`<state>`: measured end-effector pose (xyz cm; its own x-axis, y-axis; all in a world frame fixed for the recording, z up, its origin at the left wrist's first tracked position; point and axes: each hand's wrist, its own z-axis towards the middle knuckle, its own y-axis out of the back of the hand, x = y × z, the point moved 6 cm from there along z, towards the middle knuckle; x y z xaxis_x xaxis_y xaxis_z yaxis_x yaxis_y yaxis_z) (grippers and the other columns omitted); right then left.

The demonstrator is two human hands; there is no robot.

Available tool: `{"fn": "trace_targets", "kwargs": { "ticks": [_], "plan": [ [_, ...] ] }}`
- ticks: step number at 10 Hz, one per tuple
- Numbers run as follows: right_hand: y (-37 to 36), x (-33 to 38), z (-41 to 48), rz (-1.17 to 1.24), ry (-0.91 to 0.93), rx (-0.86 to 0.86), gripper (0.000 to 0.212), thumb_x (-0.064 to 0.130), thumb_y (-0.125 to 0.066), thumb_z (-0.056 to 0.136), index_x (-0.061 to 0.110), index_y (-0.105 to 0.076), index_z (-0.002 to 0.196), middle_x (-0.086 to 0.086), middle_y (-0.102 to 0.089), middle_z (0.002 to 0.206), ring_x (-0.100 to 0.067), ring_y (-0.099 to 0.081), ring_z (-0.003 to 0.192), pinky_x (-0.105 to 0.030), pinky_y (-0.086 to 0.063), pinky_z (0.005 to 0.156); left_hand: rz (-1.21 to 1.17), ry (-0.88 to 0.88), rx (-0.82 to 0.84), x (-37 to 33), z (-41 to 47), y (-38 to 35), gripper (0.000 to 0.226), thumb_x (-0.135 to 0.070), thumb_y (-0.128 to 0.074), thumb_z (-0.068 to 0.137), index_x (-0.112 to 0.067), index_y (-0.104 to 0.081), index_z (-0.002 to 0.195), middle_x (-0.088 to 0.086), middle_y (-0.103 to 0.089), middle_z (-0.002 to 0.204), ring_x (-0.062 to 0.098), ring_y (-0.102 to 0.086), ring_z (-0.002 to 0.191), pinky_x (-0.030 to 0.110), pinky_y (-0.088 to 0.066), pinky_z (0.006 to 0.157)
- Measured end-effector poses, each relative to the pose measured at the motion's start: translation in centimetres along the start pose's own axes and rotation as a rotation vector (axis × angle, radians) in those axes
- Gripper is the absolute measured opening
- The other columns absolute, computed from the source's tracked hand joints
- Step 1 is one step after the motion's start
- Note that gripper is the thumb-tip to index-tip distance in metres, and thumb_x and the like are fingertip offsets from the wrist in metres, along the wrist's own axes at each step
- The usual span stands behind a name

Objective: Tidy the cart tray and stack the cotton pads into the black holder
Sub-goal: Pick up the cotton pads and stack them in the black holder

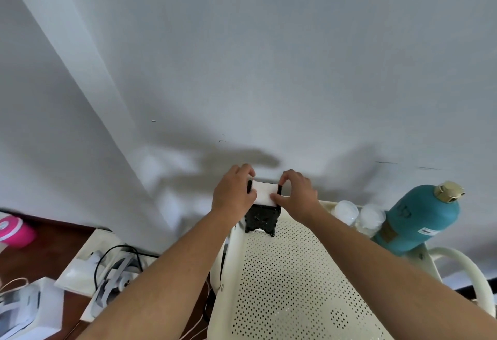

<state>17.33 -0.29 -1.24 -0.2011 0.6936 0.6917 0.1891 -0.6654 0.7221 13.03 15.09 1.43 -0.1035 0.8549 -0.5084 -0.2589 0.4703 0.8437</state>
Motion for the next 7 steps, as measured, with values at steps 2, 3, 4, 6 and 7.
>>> {"fn": "trace_targets", "kwargs": {
  "ticks": [2, 3, 4, 6, 7],
  "plan": [
    [-0.1, 0.0, -0.2, -0.068, 0.085, 0.015, 0.009, 0.033, -0.061, 0.083, 0.031, -0.062, 0.092, 0.007, -0.047, 0.136, -0.019, -0.034, 0.13, -0.038, -0.022, 0.097, 0.249, -0.104, 0.054, 0.1, 0.1, -0.5, 0.016, -0.025, -0.059, 0.083, -0.031, -0.064, 0.097, -0.003, -0.045, 0.133, 0.019, -0.038, 0.127, 0.036, -0.033, 0.098],
    [-0.2, -0.2, -0.2, -0.121, 0.089, 0.034, 0.01, 0.034, -0.059, 0.085, 0.032, -0.063, 0.094, 0.006, -0.045, 0.14, -0.02, -0.031, 0.133, -0.042, -0.022, 0.104, 0.22, -0.072, 0.113, 0.4, -0.1, -1.0, 0.017, -0.026, -0.058, 0.084, -0.032, -0.064, 0.098, -0.003, -0.039, 0.143, 0.019, -0.029, 0.135, 0.038, -0.027, 0.105],
    [0.2, 0.1, -0.2, -0.12, 0.121, 0.024, 0.012, 0.033, -0.058, 0.086, 0.03, -0.063, 0.096, 0.005, -0.045, 0.14, -0.02, -0.032, 0.133, -0.042, -0.022, 0.105, 0.182, -0.04, 0.141, 0.5, 0.0, -1.0, 0.018, -0.027, -0.059, 0.083, -0.03, -0.063, 0.101, -0.003, -0.04, 0.142, 0.02, -0.031, 0.135, 0.039, -0.029, 0.105],
    [2.9, -0.5, -1.7, -0.011, 0.127, -0.087, 0.014, 0.025, -0.06, 0.085, 0.025, -0.063, 0.099, 0.003, -0.052, 0.133, -0.02, -0.04, 0.127, -0.038, -0.028, 0.102, 0.025, -0.082, -0.054, -1.0, -1.7, 0.8, 0.021, -0.021, -0.061, 0.082, -0.022, -0.061, 0.103, -0.001, -0.057, 0.111, 0.021, -0.049, 0.11, 0.033, -0.04, 0.09],
    [4.2, -2.1, -4.3, 0.02, 0.137, -0.13, 0.009, 0.02, -0.061, 0.086, 0.021, -0.064, 0.094, 0.001, -0.056, 0.128, -0.021, -0.044, 0.122, -0.038, -0.034, 0.103, -0.071, -0.215, -0.117, -3.7, -4.8, 0.2, 0.017, -0.015, -0.061, 0.079, -0.019, -0.063, 0.095, -0.002, -0.061, 0.096, 0.019, -0.055, 0.096, 0.03, -0.044, 0.084]
  ]
}}
